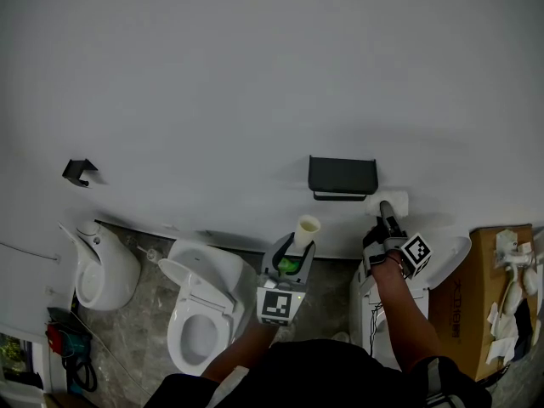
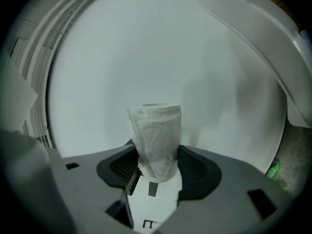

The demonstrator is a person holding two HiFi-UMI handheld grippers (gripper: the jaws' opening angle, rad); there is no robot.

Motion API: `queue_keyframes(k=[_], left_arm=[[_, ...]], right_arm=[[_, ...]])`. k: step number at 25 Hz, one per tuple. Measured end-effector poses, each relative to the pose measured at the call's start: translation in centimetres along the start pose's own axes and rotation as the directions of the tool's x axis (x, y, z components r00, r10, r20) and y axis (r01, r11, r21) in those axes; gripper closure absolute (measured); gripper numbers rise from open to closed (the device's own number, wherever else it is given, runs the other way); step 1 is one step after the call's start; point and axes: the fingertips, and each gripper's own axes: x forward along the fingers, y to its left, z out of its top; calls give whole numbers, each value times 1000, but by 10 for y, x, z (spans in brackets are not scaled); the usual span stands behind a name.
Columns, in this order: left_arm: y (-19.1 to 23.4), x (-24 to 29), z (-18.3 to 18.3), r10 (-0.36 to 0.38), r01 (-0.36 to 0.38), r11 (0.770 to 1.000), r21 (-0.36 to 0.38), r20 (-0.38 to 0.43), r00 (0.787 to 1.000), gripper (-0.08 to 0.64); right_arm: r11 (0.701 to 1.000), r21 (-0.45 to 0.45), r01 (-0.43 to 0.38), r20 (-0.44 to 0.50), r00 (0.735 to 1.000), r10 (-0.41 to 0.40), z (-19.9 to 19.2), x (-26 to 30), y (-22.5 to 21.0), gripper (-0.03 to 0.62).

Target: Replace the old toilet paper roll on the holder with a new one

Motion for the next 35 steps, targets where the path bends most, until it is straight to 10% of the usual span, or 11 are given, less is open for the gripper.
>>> queue_keyframes(k=[35], left_arm=[[62,-50,-2,130,-130,992,11,-16,991,390]], right_arm=[[997,63,-41,-162,986,51,-121,41,6,338]])
